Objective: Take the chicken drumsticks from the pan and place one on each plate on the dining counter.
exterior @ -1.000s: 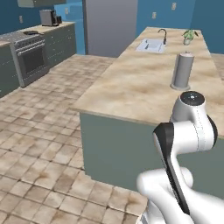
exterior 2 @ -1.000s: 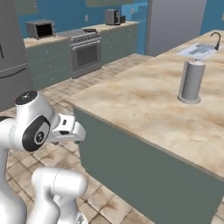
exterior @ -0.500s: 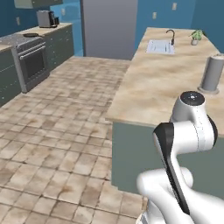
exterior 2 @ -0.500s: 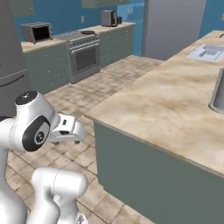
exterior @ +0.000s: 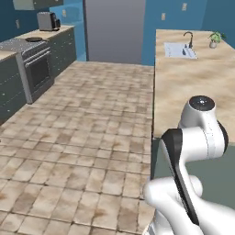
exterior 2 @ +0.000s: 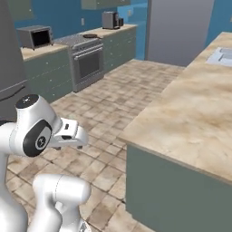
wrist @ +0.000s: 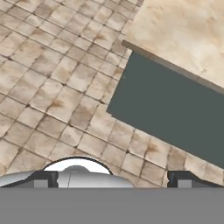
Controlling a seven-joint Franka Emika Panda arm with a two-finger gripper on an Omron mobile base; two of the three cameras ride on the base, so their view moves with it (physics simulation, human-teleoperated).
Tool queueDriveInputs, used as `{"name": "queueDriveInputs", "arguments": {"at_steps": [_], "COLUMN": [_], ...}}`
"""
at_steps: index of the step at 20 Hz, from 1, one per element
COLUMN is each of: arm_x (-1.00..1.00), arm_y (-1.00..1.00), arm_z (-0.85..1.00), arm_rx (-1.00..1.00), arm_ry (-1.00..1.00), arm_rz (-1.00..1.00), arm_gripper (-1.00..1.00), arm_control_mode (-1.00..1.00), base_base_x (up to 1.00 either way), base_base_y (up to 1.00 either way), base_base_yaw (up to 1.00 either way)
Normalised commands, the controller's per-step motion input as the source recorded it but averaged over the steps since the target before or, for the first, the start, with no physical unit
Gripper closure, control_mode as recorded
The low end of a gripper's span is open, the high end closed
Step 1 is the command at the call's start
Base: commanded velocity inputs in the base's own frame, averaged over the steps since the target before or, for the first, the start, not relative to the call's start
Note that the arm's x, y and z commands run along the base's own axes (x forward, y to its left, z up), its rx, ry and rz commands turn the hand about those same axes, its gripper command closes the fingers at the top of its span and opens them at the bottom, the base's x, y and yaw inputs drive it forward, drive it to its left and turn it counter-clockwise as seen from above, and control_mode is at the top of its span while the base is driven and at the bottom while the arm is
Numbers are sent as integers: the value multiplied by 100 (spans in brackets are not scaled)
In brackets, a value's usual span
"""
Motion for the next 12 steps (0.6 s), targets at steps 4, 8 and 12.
{"name": "queueDriveInputs", "arguments": {"at_steps": [4, 8, 12], "arm_x": [0, 0, 0], "arm_y": [0, 0, 0], "arm_z": [0, 0, 0], "arm_rx": [0, 0, 0], "arm_ry": [0, 0, 0], "arm_rz": [0, 0, 0], "arm_gripper": [-100, -100, -100], "arm_control_mode": [100, 100, 100], "base_base_x": [81, 89, 100], "base_base_y": [100, 100, 100], "base_base_yaw": [-17, -19, -27]}}
